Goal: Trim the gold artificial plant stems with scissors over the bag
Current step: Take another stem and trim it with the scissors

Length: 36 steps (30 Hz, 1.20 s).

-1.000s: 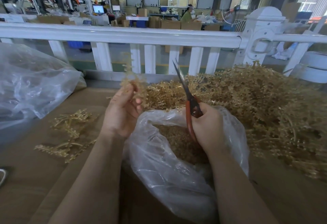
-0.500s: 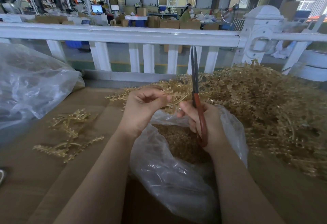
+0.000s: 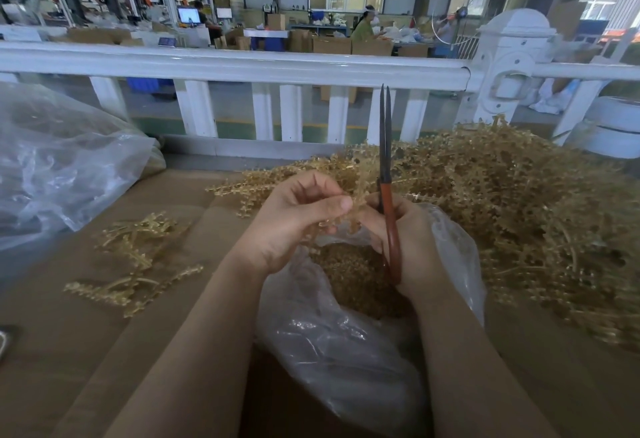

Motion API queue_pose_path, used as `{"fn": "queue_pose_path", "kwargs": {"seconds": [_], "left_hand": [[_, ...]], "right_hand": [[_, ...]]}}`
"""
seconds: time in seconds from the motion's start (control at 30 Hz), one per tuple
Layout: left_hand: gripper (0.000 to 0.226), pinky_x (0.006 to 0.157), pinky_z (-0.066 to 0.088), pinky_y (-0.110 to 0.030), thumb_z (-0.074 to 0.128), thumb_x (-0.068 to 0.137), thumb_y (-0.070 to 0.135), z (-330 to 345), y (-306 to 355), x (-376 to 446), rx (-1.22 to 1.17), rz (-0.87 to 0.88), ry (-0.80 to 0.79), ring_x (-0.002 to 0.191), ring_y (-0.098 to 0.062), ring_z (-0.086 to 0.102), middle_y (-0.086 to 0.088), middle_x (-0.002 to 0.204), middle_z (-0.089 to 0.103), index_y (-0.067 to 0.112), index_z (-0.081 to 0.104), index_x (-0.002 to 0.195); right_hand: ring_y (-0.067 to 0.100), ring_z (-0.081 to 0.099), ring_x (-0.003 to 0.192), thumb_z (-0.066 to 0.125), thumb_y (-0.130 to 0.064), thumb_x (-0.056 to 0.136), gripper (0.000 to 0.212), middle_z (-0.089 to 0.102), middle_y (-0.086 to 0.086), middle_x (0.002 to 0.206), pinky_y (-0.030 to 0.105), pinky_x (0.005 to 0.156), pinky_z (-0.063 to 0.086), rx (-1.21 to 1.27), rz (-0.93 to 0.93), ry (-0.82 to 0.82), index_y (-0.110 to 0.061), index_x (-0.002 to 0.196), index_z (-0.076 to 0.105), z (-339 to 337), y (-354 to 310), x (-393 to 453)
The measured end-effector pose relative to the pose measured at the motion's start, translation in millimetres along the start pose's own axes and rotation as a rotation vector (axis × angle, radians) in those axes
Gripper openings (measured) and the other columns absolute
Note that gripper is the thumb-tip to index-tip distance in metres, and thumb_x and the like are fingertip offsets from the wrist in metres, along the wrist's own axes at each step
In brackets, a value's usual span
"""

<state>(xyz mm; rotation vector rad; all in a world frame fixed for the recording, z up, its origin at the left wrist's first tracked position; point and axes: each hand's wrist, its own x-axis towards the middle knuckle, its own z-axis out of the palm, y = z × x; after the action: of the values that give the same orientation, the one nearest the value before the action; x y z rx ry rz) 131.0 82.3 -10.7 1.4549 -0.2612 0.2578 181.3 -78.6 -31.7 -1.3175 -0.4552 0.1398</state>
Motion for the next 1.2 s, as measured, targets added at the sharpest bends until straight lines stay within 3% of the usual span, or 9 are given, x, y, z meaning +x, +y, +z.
{"fn": "queue_pose_path", "kwargs": {"seconds": [0.13,0.27,0.37,0.53,0.77,0.87,1.0,1.1,1.2], "left_hand": [[0.023,0.059,0.05,-0.018,0.079,0.068,0.002,-2.8,2.7,1.5,-0.009,0.11,0.065,0.062,-0.012,0.059,0.001,0.069,0.065,0.013,0.062,0.08],[0.029,0.065,0.053,-0.029,0.075,0.073,-0.013,-3.9,2.6,2.3,0.055,0.184,0.143,0.064,-0.017,0.059,0.001,0.068,0.062,0.011,0.061,0.08],[0.029,0.067,0.052,-0.032,0.076,0.074,-0.012,-2.8,3.8,2.8,0.082,0.193,0.16,0.066,-0.018,0.056,0.0,0.07,0.062,0.011,0.061,0.08],[0.028,0.065,0.05,-0.03,0.079,0.072,-0.009,-2.1,3.9,2.3,0.079,0.207,0.157,0.069,-0.024,0.051,-0.001,0.071,0.061,0.011,0.061,0.08],[0.035,0.061,0.052,-0.026,0.075,0.073,-0.015,0.9,4.5,3.3,0.055,0.191,0.097,0.064,-0.014,0.059,0.001,0.071,0.061,0.01,0.058,0.09],[0.048,0.061,0.052,-0.022,0.081,0.067,-0.007,1.0,4.7,3.3,0.041,0.139,0.085,0.06,-0.009,0.06,0.006,0.067,0.063,0.014,0.057,0.103],[0.061,0.062,0.05,-0.019,0.081,0.065,-0.002,2.4,3.1,5.2,0.077,0.067,0.062,0.062,-0.008,0.059,0.008,0.07,0.062,0.015,0.058,0.119],[0.065,0.071,0.052,-0.021,0.088,0.063,0.016,2.8,2.2,3.8,0.21,-0.014,0.094,0.072,-0.004,0.062,0.009,0.09,0.063,0.024,0.063,0.122],[0.044,0.088,0.052,-0.031,0.088,0.063,0.031,4.0,2.5,1.9,0.321,-0.055,0.067,0.093,-0.008,0.068,0.009,0.101,0.071,0.028,0.073,0.104]], "right_hand": [[-0.001,0.058,0.047,0.075,-0.008,0.087,0.012,0.07,-0.001,0.065,0.008,0.048,0.043,0.013,0.005,0.068,-0.016,0.081,0.069,-2.6,3.2,2.6],[0.007,0.047,0.045,0.07,-0.012,0.092,0.005,0.071,0.007,0.074,0.015,0.045,0.039,0.029,0.009,0.026,-0.009,0.088,0.07,-4.0,2.7,0.0],[0.01,0.039,0.043,0.074,-0.027,0.086,0.021,0.072,0.008,0.077,0.021,0.043,0.031,0.054,-0.004,0.003,-0.007,0.092,0.069,-5.1,2.1,-1.0],[-0.001,0.058,0.049,0.075,-0.02,0.083,0.025,0.073,0.003,0.075,0.009,0.05,0.044,0.058,-0.046,-0.013,0.002,0.097,0.07,-0.4,0.0,-2.8],[-0.001,0.064,0.057,0.084,-0.031,0.066,0.025,0.073,-0.005,0.073,0.01,0.053,0.047,0.051,-0.002,0.045,-0.021,0.088,0.077,-0.9,1.6,0.6],[0.005,0.069,0.067,0.086,-0.022,0.071,0.013,0.075,-0.001,0.081,0.016,0.06,0.051,0.052,0.013,0.055,-0.028,0.08,0.079,-0.9,0.9,1.9],[-0.002,0.059,0.052,0.082,-0.01,0.081,0.023,0.07,-0.008,0.071,0.008,0.049,0.044,-0.004,0.003,0.055,-0.032,0.073,0.078,-0.1,-2.8,1.2],[-0.002,0.058,0.05,0.079,-0.012,0.082,0.025,0.068,-0.009,0.068,0.008,0.048,0.043,0.022,-0.014,0.045,-0.034,0.069,0.076,0.9,-4.9,-1.2],[-0.002,0.058,0.049,0.075,-0.005,0.086,0.036,0.069,-0.009,0.066,0.009,0.048,0.044,0.038,-0.015,0.045,-0.035,0.066,0.076,1.1,-4.8,-1.8]]}}
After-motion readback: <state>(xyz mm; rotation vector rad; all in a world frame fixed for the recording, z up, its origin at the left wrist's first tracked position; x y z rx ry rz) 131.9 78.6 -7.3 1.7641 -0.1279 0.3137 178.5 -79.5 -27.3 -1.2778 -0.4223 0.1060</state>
